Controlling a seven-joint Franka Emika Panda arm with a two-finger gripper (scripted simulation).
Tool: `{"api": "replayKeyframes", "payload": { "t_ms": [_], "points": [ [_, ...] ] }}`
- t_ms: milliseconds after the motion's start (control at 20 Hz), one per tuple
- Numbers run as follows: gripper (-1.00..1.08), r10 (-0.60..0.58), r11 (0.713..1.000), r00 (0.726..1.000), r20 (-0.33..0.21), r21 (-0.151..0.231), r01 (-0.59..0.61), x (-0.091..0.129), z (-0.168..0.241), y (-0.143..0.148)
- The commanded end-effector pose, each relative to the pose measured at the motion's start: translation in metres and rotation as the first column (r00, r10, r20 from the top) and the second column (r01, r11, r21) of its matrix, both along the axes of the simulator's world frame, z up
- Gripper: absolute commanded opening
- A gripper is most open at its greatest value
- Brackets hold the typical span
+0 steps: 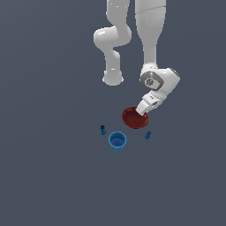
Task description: Pick up a designated object from a clutter of objects.
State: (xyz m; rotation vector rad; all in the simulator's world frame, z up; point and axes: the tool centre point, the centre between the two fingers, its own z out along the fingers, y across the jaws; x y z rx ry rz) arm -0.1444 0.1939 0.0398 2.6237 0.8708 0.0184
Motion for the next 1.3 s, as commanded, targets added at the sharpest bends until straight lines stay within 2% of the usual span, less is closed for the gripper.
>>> {"api": "replayKeyframes", "payload": {
  "t_ms": [0, 650, 1250],
  "points": [
    [-1.00, 0.000, 1.000, 1.000, 0.001, 0.000, 0.000, 0.000, 0.000, 0.000],
    [-1.00, 0.000, 1.000, 1.000, 0.001, 0.000, 0.000, 0.001, 0.005, -0.003],
    [-1.00, 0.000, 1.000, 1.000, 0.000, 0.000, 0.000, 0.015, 0.055, -0.035]
  ]
}}
